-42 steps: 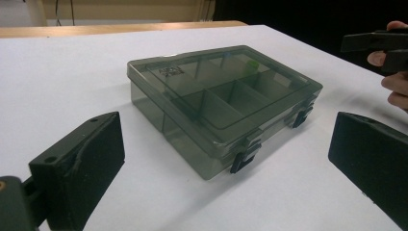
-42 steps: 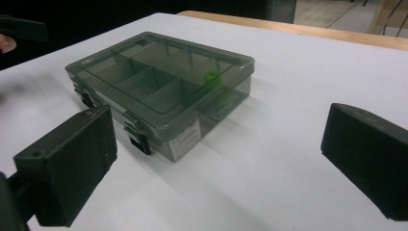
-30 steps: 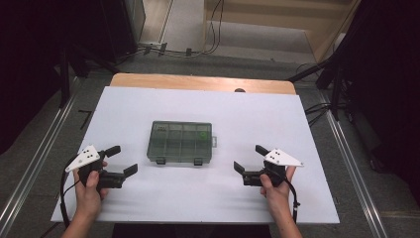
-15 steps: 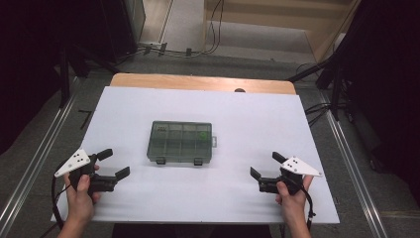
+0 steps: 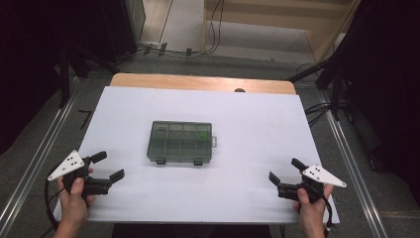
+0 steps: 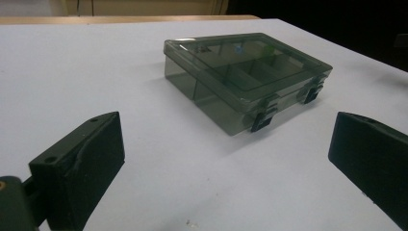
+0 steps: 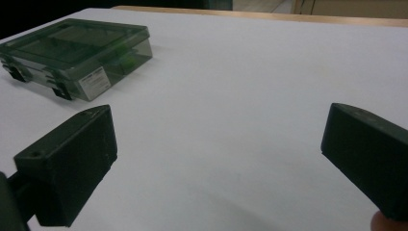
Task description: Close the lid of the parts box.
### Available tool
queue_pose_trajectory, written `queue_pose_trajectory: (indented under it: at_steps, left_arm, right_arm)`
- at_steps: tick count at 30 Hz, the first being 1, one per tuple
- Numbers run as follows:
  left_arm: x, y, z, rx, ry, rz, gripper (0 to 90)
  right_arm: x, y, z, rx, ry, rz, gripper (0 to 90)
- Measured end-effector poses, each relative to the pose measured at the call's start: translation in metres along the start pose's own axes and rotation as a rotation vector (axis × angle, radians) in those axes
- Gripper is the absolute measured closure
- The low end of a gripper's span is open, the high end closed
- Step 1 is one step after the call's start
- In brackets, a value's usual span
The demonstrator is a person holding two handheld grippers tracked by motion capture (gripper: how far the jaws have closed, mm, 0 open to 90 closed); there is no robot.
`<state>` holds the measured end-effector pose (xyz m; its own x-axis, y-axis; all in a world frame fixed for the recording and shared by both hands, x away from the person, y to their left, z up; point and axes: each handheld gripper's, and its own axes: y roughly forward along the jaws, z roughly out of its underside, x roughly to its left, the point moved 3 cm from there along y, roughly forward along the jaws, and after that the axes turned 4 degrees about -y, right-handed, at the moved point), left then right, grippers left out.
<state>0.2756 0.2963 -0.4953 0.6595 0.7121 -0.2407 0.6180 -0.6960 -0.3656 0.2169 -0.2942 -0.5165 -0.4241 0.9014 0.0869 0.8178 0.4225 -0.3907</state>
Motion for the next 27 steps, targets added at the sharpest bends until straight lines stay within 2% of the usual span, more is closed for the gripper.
queue_pose_trajectory:
  at_steps: [7,10,13,20,22,24,27]
  left_arm:
    - [0.006,-0.010,0.001,-0.013,0.002,-0.015,0.0]
    - [0.007,-0.012,0.004,0.002,0.002,-0.010,0.0]
    - [0.008,-0.014,0.007,0.010,0.001,-0.019,0.0]
    - [0.011,-0.013,0.009,0.006,-0.001,-0.014,0.0]
    - [0.011,-0.013,0.009,-0.008,0.000,-0.009,0.0]
    - [0.012,-0.015,0.010,-0.032,-0.014,0.018,0.0]
    - [0.013,-0.016,0.011,-0.051,-0.022,0.007,0.0]
  right_arm:
    - [-0.014,-0.018,0.010,0.010,0.009,0.025,0.0]
    - [-0.019,-0.023,0.013,0.011,-0.001,0.042,0.0]
    - [-0.025,-0.029,0.016,0.008,0.014,0.056,0.0]
    - [-0.036,-0.031,0.022,-0.002,0.039,0.077,0.0]
    - [-0.037,-0.030,0.024,-0.003,0.047,0.077,0.0]
    - [-0.039,-0.031,0.025,-0.013,0.051,0.078,0.0]
    - [-0.042,-0.032,0.027,-0.050,0.098,0.093,0.0]
